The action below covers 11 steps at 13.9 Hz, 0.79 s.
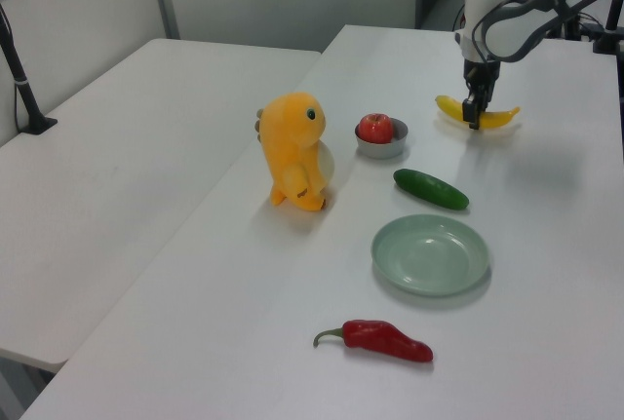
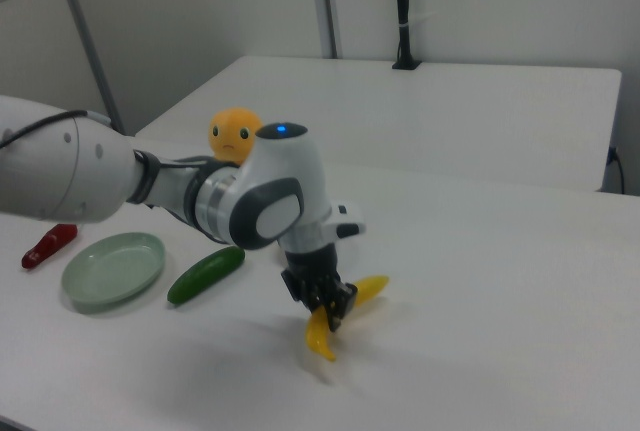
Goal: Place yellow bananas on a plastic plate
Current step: 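Carry the banana past the cucumber to above the green plate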
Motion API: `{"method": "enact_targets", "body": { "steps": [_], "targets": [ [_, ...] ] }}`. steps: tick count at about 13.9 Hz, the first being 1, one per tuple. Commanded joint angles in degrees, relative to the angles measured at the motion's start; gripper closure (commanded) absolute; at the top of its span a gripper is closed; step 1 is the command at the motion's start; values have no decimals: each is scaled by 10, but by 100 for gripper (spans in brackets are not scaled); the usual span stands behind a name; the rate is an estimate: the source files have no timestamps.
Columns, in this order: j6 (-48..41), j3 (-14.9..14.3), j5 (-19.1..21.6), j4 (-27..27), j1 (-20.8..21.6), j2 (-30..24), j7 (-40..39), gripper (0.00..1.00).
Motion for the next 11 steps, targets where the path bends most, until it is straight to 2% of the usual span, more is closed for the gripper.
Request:
{"method": "enact_targets", "body": {
  "steps": [1, 4, 6, 8, 11],
  "targets": [
    [-54, 31, 13, 13, 18, -43, 42, 96],
    [-123, 32, 64, 14, 104, -91, 66, 96],
    [-164, 39, 69, 14, 163, -131, 111, 96],
    [-174, 39, 95, 17, 213, -138, 124, 96],
    [-168, 40, 97, 21, 270, -128, 158, 96]
  ]
}}
